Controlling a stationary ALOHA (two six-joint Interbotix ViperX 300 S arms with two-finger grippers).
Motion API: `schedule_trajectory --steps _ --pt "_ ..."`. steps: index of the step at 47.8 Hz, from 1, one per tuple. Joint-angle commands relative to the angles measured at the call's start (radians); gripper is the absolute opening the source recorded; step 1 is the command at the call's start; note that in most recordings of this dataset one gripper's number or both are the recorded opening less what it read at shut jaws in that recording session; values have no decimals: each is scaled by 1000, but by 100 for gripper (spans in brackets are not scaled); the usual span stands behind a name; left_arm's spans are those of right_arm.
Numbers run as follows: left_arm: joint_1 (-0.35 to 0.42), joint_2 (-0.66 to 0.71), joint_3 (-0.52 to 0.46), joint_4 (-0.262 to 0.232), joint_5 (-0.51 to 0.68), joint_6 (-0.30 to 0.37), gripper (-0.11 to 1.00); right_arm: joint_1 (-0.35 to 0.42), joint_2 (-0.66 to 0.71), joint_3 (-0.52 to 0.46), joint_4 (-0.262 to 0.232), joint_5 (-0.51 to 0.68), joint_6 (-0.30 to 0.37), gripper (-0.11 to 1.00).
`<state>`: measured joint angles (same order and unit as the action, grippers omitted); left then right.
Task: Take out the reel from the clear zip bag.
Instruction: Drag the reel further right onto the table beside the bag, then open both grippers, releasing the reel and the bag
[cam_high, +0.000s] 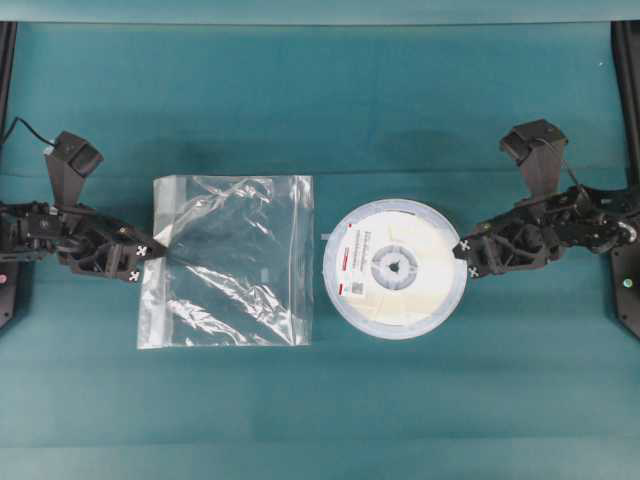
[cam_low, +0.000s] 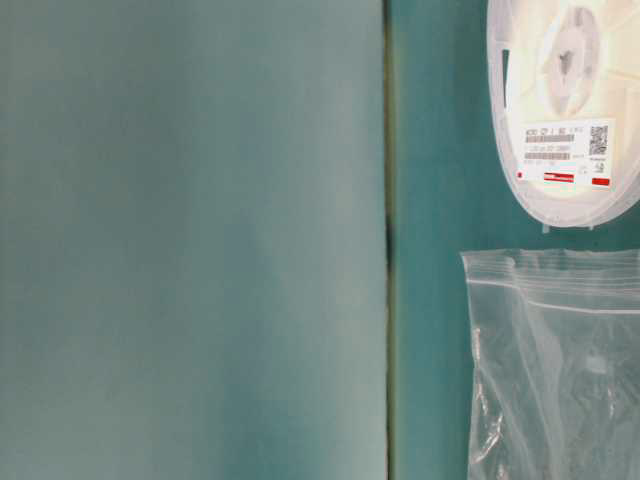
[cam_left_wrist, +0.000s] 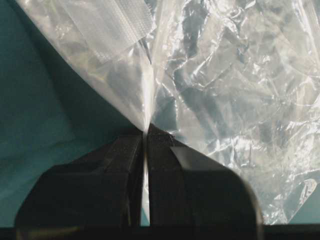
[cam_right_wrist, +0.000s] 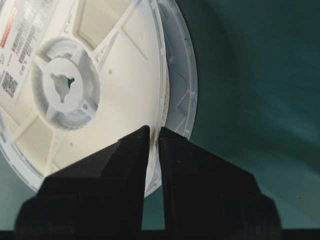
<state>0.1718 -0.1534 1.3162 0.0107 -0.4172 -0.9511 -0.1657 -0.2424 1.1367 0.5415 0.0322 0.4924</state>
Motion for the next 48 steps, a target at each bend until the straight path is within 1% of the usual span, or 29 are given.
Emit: schedule_trajectory --steps 1,16,20,22,25,34,37,39,43,48 --pt "-2 -2 -12 2 -3 2 1 -3 -11 -8 2 -5 8 12" --pt "-2 -2 -12 3 -3 3 1 -2 -11 -3 2 -9 54 11" --pt "-2 -3 -11 2 -5 2 1 0 -15 -3 2 -18 58 10" --pt "-2 -3 -11 2 -5 2 1 0 -18 2 0 -25 58 11" --pt "-2 -3 -12 3 -3 2 1 0 -23 3 2 -34 58 22" --pt "-2 -6 -14 2 11 3 1 0 -25 2 -3 -40 57 76" --pt "-2 -8 -21 3 21 8 1 0 -25 3 -5 -40 55 87" --pt "-2 -8 -25 5 28 11 1 0 -25 2 -5 -40 55 89" --pt "-2 -9 -25 9 28 12 1 0 -25 3 -6 -43 55 86" --pt "-3 -11 -23 8 31 14 1 0 -26 2 -8 -55 55 86"
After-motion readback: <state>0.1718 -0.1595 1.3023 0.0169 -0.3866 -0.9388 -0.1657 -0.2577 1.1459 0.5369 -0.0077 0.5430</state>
